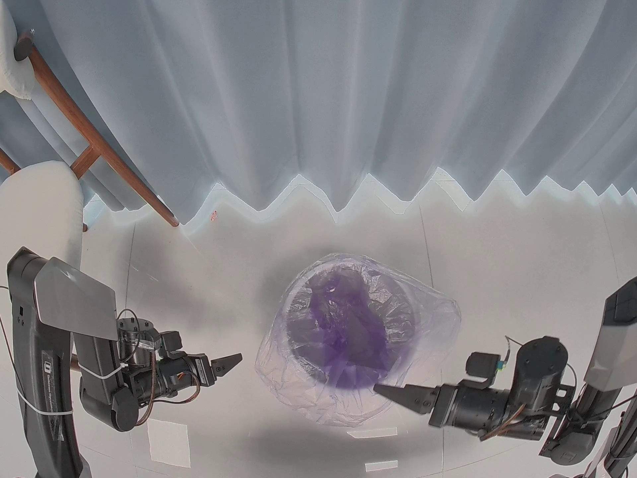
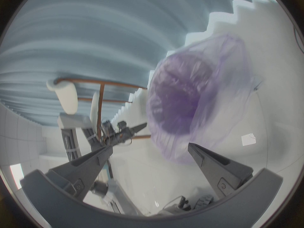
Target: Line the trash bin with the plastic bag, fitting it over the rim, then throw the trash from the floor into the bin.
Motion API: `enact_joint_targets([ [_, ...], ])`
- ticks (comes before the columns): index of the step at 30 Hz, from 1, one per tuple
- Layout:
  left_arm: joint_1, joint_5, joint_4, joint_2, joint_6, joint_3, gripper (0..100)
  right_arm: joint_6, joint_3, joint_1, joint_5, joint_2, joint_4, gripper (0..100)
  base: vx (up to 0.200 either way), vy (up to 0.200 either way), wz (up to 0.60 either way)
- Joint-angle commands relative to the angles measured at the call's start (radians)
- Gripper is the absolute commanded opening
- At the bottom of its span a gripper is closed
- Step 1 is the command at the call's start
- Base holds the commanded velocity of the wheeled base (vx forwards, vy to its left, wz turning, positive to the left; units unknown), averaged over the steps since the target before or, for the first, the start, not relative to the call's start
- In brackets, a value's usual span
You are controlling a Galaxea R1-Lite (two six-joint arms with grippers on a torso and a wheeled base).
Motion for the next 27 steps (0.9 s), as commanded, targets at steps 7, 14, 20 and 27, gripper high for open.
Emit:
enact_joint_targets([
  [7,0.015,0.001,-0.002,-0.008,-0.018,-0.044,100,0.153,-0.113,-0.329,0.182,-0.267,0.137,100,0.000,0.000,0.00],
  [14,0.047,-0.007,-0.002,-0.050,-0.030,-0.099,100,0.104,-0.257,-0.396,0.182,-0.428,0.491,100,0.000,0.000,0.00],
  [20,0.063,-0.013,-0.002,-0.097,-0.030,-0.107,100,-0.217,-0.279,-0.401,0.167,-0.448,0.723,100,0.000,0.000,0.00],
  [27,0.064,-0.013,-0.002,-0.126,-0.030,-0.107,100,-0.225,-0.299,-0.401,0.164,-0.431,0.730,100,0.000,-0.200,0.00],
])
